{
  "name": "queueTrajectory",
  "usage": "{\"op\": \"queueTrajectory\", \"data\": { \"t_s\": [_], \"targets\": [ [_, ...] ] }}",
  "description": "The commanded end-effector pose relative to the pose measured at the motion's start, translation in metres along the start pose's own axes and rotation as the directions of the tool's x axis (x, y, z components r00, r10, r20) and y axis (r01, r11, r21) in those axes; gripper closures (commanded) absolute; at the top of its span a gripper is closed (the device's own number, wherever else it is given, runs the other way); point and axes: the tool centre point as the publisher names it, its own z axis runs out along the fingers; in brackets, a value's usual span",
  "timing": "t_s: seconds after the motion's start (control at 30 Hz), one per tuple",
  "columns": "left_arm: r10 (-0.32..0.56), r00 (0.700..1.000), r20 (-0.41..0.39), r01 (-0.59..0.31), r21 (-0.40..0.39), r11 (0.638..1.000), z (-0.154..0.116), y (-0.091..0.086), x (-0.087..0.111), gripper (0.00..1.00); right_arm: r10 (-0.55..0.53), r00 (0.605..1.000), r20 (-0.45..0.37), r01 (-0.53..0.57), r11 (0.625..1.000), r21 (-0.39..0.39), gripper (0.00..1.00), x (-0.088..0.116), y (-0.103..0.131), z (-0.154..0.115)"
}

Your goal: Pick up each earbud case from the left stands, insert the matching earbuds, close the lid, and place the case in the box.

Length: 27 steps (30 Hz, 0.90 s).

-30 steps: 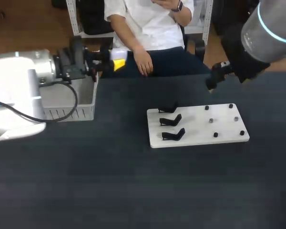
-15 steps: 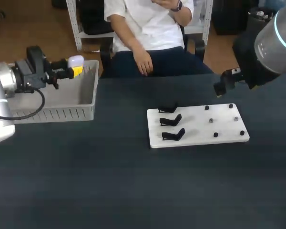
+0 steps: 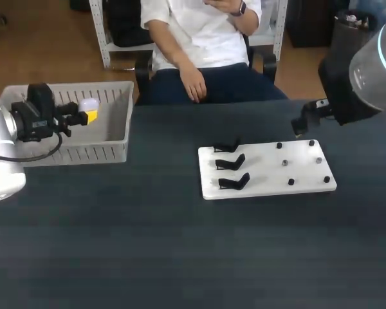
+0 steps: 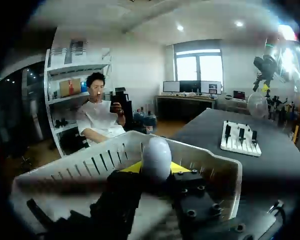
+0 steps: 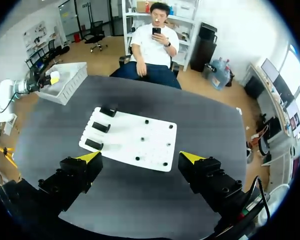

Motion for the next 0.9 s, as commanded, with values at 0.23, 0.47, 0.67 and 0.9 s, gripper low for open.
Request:
{"op": "queueTrajectory", "data": {
  "t_s": [0.23,0.47,0.67,0.9],
  "targets": [
    [-0.057,0.998,-0.015,0.056,-0.019,0.998,-0.003,0.005,0.025,0.21,-0.004,0.999,0.047,0.004,1.000,-0.001,0.00,0.001,0.004,0.000],
    [-0.028,1.000,0.001,0.028,-0.018,0.999,-0.011,0.001,0.012,0.00,-0.053,0.996,0.070,0.056,0.998,-0.032,0.00,-0.002,0.001,-0.004],
    [0.021,0.999,0.033,-0.021,0.006,1.000,-0.013,-0.020,-0.012,0.00,-0.218,0.967,0.134,0.236,0.962,-0.139,0.00,0.000,0.004,-0.009],
    [0.030,0.999,0.024,-0.031,0.051,0.998,-0.013,-0.061,-0.028,0.00,-0.321,0.928,0.191,0.358,0.908,-0.216,0.00,0.010,0.005,-0.015]
  ]
}}
